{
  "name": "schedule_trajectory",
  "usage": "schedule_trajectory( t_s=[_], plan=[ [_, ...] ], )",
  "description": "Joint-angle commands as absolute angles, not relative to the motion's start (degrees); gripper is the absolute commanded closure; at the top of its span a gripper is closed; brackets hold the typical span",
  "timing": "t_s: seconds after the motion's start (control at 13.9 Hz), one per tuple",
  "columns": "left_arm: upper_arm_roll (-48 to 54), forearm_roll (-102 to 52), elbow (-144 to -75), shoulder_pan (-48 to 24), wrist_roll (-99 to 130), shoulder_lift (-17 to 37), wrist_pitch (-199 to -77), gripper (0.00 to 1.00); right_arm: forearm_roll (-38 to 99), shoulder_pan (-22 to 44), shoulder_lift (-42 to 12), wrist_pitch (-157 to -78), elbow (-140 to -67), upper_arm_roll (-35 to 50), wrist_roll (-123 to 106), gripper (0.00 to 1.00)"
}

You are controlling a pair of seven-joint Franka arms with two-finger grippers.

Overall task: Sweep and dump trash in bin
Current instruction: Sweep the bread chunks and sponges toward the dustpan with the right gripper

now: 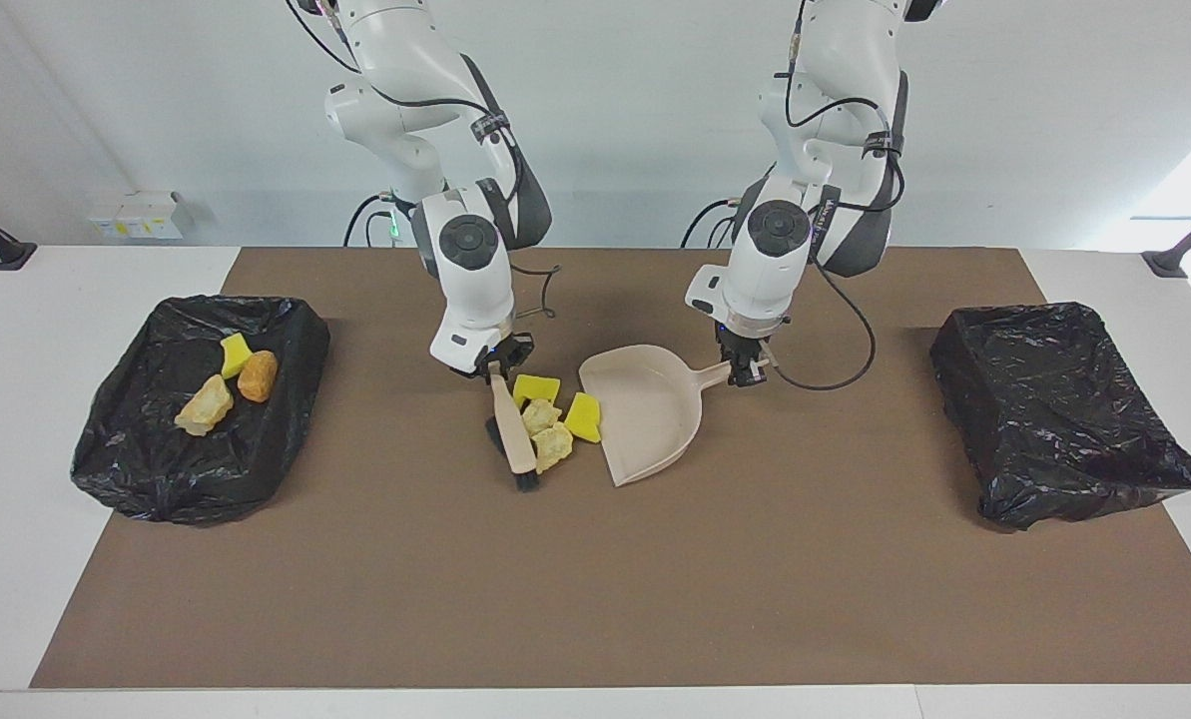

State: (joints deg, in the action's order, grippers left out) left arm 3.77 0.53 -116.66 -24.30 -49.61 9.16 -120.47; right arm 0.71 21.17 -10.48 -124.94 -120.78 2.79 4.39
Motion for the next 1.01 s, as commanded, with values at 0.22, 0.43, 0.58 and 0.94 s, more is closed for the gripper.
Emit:
schedule_trajectory(
  t_s=[0.22,0.43,0.58,0.94],
  plan=[
    [3.3,-0.1,-119.6,-24.9,-48.8,6.9,-121.6,1.00,12.9,28.0,-11.9,-124.6,-116.8,4.1,5.1,1.00],
    [3.2,-0.1,-119.6,-24.9,-48.0,6.9,-121.6,1.00,21.5,29.9,-12.8,-125.8,-113.7,4.1,5.2,1.00],
    [3.2,-0.1,-119.6,-24.6,-46.2,6.8,-121.6,1.00,24.7,30.5,-13.8,-125.2,-110.8,4.1,6.1,1.00],
    [3.2,-0.1,-119.5,-24.5,-43.8,6.8,-121.6,1.00,22.6,26.4,-9.1,-113.1,-110.4,3.2,8.4,1.00]
  ],
)
